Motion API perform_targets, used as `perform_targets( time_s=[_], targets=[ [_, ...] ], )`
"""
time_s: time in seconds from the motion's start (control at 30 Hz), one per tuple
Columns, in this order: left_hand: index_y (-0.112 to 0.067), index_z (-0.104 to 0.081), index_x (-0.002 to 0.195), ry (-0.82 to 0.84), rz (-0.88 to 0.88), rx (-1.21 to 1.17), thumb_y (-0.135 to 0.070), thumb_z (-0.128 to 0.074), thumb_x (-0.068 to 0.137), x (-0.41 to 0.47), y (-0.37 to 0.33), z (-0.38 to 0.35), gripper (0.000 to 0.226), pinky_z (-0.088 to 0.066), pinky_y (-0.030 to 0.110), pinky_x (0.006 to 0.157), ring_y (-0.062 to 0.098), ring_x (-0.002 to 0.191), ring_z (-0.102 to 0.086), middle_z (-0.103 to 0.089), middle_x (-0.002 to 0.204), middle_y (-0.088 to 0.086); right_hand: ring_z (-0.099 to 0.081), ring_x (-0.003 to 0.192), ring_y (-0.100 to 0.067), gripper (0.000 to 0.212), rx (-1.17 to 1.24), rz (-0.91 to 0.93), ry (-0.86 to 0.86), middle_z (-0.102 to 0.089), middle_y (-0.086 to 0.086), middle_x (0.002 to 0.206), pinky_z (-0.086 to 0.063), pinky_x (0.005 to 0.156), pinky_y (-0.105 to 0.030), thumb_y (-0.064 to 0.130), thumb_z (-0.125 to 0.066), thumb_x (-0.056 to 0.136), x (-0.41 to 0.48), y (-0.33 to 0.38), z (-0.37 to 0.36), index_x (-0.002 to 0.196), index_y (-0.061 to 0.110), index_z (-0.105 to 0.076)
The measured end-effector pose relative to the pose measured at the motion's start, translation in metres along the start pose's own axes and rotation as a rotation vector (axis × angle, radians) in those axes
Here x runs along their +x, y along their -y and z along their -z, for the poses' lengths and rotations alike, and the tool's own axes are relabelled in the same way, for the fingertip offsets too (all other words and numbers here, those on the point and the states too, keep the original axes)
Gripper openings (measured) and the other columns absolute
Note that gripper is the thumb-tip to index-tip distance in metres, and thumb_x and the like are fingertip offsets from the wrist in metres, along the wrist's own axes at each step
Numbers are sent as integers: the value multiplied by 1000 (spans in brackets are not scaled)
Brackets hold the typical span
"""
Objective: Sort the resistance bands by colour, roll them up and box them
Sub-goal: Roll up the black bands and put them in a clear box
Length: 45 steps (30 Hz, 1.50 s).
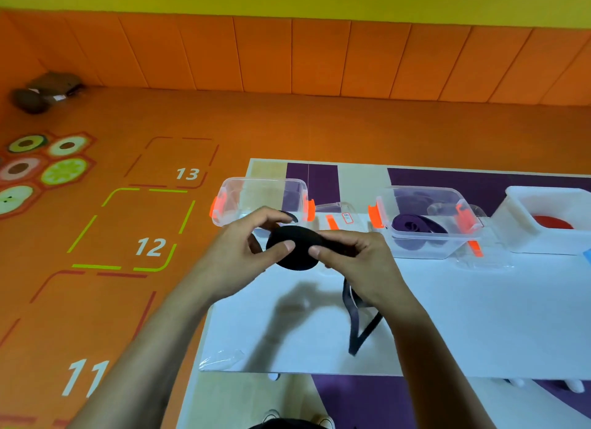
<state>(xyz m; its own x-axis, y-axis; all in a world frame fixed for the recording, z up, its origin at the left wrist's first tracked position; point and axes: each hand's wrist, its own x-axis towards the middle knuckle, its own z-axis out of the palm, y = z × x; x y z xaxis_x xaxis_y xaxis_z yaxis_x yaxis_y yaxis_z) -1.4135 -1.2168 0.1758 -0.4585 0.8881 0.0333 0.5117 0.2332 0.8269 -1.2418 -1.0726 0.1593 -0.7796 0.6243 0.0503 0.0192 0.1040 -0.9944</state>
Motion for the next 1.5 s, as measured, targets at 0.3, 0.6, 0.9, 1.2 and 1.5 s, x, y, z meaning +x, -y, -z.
perform_targets(
  time_s=[0.3, 0.6, 0.9, 1.2, 1.5],
  targets=[
    [-17, -65, 109, -54, -70, -267, -17, -63, 100, -6, -5, -7, 9, -58, 38, 59, 32, 62, -71, -66, 98, -1, -56, 66, -6, 18, -20, 11, -51, -73, 5, 75, -48, 69, -23, 12, -81, 84, 0, 3, 1, 94, 26, -82],
    [-9, -53, 106, -202, 59, -767, -22, -56, 97, -6, -15, -28, 16, -60, 40, 59, 43, 64, -72, -70, 98, 23, -67, 70, -15, 14, 146, 6, -134, -75, -3, 79, -54, 74, -22, 14, -74, 90, 4, -1, -7, 102, 15, -79],
    [-22, -59, 97, -47, 139, -296, -21, -56, 103, -11, -5, -9, 7, -56, 40, 53, 32, 63, -72, -66, 93, -12, -59, 66, -9, 20, 72, 3, -118, -74, 5, 78, -51, 71, -19, 12, -77, 87, 1, 0, -4, 99, 28, -81],
    [-25, -66, 108, 89, -73, -9, -28, -63, 100, -10, -8, 6, 9, -58, 36, 58, 21, 60, -70, -67, 95, -7, -64, 76, -7, 20, 69, 5, 1, -75, 6, 84, -48, 72, -16, 8, -80, 84, -3, -2, -7, 100, 20, -82],
    [-6, -54, 110, -104, -63, -500, -22, -53, 100, -5, -17, -16, 18, -59, 41, 58, 42, 62, -71, -67, 96, 11, -46, 61, -11, 29, 29, 25, -110, -51, 4, 61, -40, 61, -18, 19, -70, 94, -4, -3, -1, 68, 32, -70]
  ],
)
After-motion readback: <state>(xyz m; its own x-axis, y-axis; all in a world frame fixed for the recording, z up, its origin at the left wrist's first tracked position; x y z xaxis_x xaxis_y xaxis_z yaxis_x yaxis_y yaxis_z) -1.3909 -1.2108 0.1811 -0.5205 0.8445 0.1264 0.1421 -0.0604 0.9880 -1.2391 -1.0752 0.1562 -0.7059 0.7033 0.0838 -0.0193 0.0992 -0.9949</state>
